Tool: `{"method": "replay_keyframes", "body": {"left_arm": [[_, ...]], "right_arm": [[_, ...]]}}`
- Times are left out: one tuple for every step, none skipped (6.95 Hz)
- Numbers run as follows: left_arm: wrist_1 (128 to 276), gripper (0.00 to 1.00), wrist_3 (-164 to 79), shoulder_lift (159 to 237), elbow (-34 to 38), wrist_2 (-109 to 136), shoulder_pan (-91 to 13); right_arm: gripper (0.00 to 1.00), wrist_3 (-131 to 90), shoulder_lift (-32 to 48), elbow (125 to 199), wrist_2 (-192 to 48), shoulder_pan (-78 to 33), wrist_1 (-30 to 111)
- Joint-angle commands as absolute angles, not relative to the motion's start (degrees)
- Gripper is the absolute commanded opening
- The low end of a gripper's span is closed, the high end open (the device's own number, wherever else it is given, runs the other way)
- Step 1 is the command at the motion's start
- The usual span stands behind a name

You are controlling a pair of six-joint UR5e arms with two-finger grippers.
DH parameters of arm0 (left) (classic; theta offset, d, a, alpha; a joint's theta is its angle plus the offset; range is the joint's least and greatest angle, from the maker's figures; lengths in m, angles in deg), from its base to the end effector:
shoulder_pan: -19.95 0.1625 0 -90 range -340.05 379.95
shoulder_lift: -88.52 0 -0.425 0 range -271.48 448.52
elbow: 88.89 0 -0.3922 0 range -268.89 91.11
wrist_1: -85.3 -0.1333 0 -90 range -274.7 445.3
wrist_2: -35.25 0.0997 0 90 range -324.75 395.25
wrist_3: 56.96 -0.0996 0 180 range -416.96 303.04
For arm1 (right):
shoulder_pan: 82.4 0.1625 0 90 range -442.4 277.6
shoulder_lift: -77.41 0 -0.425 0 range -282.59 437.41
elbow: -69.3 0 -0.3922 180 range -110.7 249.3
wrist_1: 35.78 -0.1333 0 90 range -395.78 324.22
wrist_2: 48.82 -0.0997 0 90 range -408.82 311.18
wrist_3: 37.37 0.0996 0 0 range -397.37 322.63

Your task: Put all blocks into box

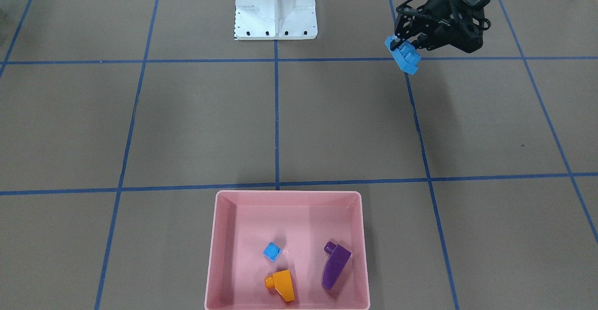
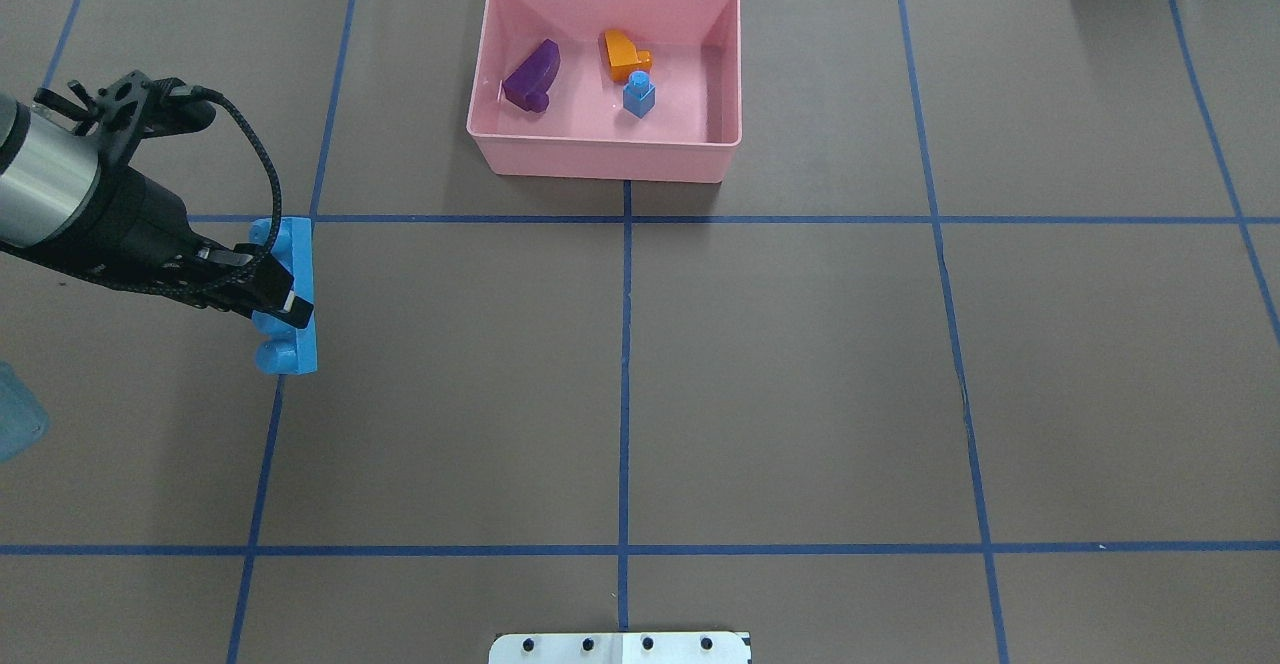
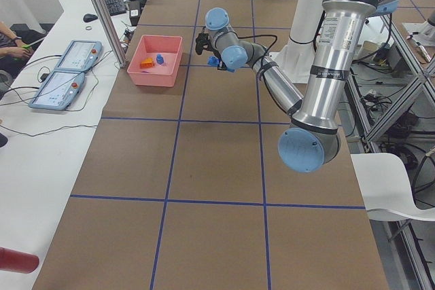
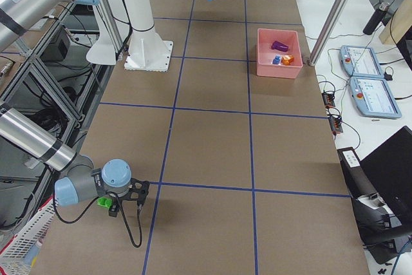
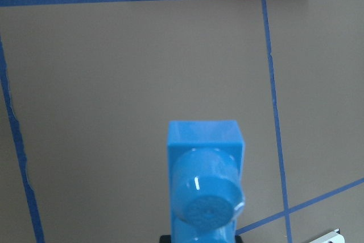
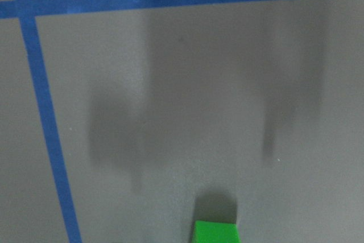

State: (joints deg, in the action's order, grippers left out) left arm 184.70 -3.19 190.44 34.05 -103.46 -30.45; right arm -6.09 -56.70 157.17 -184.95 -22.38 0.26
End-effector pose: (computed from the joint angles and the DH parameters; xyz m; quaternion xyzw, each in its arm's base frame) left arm 0.2592 -0.4051 0.2592 0.0180 0.5540 0.0866 0.8278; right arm 0.0115 -0.1031 0.8059 -0.1459 -0.3679 -0.0160 0.9182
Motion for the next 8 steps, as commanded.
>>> {"method": "replay_keyframes", "body": {"left_arm": [[184.7, 0.0, -3.08, 192.47, 33.38, -103.27, -30.49], [184.7, 0.0, -3.08, 196.41, 30.41, -101.1, -30.49], [184.62, 0.0, -2.99, 198.88, 28.47, -100.55, -30.49], [184.7, 0.0, -3.43, 199.34, 27.23, -100.46, -30.58], [184.79, 0.0, -3.87, 199.52, 26.69, -98.89, -30.67], [184.71, 0.0, -3.7, 200.13, 26.51, -98.35, -30.67], [184.7, 0.0, -3.78, 200.14, 26.43, -98.35, -30.58], [184.7, 0.0, -3.96, 201.53, 24.86, -98.26, -30.67]], "right_arm": [[1.0, -6.43, -56.45, 155.09, -185.05, -24.82, 0.26], [1.0, -6.34, -56.01, 153.77, -185.05, -25.7, 0.26], [1.0, -6.25, -55.4, 152.46, -185.23, -26.49, 0.26], [1.0, -5.73, -54.17, 152.36, -186.62, -27.11, 0.26], [1.0, -5.46, -53.03, 152.18, -188.11, -27.81, 0.34], [1.0, -5.2, -52.15, 151.57, -188.65, -28.43, 0.43], [1.0, -5.11, -51.96, 151.13, -189.01, -29.3, 0.43], [1.0, -5.2, -51.96, 149.99, -189.1, -30.1, 0.35]]}}
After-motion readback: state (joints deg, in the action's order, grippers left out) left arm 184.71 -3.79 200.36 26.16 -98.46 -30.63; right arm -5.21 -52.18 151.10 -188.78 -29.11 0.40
